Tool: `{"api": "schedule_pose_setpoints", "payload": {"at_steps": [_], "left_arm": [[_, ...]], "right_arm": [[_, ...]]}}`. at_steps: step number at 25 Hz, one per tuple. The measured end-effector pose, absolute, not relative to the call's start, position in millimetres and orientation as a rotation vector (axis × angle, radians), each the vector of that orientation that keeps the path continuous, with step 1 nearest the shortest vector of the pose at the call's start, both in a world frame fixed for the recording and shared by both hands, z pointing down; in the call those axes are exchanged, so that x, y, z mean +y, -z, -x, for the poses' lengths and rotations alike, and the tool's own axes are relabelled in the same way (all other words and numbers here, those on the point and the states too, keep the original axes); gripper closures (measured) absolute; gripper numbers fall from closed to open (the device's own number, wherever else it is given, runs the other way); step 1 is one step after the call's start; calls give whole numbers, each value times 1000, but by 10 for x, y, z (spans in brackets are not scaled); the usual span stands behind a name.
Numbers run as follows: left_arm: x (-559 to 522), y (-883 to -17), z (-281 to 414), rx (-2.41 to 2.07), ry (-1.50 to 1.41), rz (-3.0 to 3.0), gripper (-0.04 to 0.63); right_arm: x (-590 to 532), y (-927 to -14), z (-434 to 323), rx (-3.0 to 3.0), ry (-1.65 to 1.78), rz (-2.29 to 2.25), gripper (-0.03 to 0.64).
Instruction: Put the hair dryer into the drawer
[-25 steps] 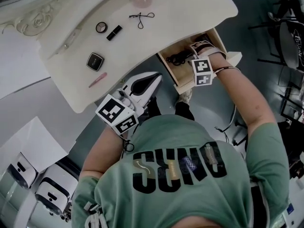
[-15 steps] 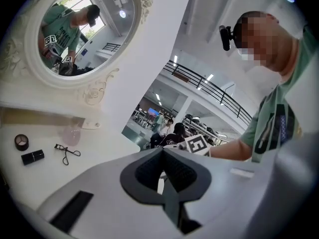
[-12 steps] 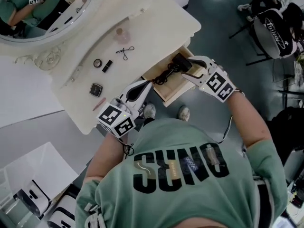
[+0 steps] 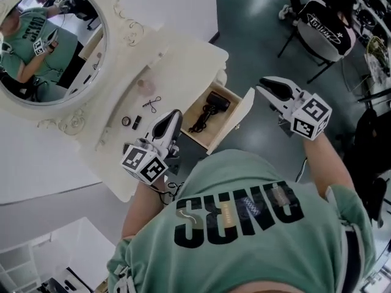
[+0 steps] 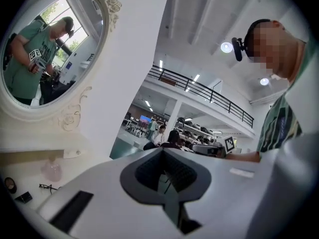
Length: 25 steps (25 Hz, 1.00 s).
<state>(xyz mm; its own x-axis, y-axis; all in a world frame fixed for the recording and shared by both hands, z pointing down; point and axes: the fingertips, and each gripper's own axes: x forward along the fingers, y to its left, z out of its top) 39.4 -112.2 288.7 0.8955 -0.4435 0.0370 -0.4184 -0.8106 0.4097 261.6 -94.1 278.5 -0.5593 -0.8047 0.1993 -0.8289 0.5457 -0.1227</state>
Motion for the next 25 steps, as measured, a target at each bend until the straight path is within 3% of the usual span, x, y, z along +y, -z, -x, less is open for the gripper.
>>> {"api": "schedule_pose_setpoints", "payload": {"at_steps": [5,25], "left_arm": [[-1085,-2689,-456,-641,122,-2677,588],[-865,-2656,-458,-673,135,-2681,588]], "right_arm": [[-750,-2538,-2979,-2695,-372,-1597,620],[-662,-2624,-3027,-2705,-458,-1607,623]]}}
